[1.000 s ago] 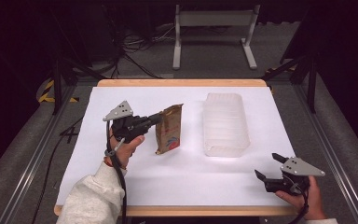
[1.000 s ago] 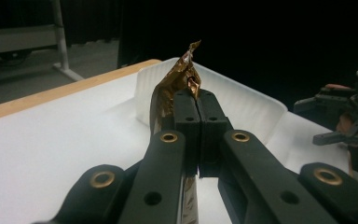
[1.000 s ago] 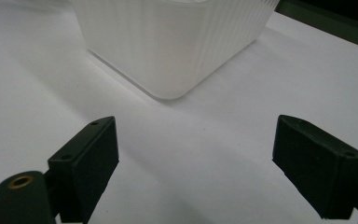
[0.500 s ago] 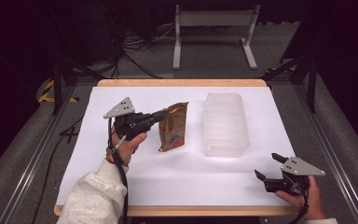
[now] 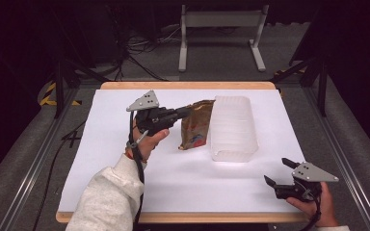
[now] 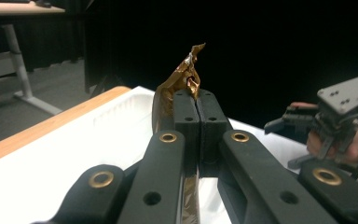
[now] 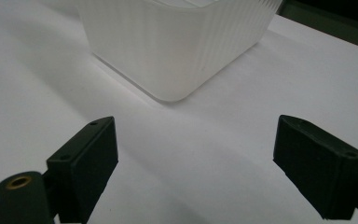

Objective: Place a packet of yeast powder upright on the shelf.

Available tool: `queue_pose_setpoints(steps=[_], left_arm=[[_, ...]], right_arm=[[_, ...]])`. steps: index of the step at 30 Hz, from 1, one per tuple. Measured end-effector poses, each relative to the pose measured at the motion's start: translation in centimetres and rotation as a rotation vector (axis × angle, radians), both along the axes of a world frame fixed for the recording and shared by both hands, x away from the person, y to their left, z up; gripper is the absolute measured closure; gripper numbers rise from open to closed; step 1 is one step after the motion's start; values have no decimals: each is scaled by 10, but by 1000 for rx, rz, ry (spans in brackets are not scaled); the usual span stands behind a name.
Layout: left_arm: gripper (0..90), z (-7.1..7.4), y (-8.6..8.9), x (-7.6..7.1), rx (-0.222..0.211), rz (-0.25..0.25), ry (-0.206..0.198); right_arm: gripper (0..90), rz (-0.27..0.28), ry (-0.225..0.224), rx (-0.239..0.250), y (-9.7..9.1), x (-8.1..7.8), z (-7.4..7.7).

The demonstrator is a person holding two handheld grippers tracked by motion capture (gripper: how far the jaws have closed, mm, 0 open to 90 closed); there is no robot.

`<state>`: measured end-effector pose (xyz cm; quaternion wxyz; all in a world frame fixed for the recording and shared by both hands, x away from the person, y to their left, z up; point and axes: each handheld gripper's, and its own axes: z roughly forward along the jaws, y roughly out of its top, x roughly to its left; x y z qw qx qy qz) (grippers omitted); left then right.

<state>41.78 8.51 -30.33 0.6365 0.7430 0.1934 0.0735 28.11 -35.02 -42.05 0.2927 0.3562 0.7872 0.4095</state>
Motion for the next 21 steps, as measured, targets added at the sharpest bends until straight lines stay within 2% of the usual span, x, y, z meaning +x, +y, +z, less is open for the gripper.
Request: queue_pose_setpoints(steps=[6,11,16,21], left_arm=[[892,12,-11,5,-31,-36,-11],[892,17,-25,7,-22,-61,-26],[892,19,-40,11,-27,-103,-37],[892,16,-60,13,-38,-144,-28]], right_arm=[[144,-3,-1,1,0,0,0],[143,-1,0,0,0,0,0],[143,-1,4,-3,-1,0,0],[140,1,11,-1,-1,1,-2]])
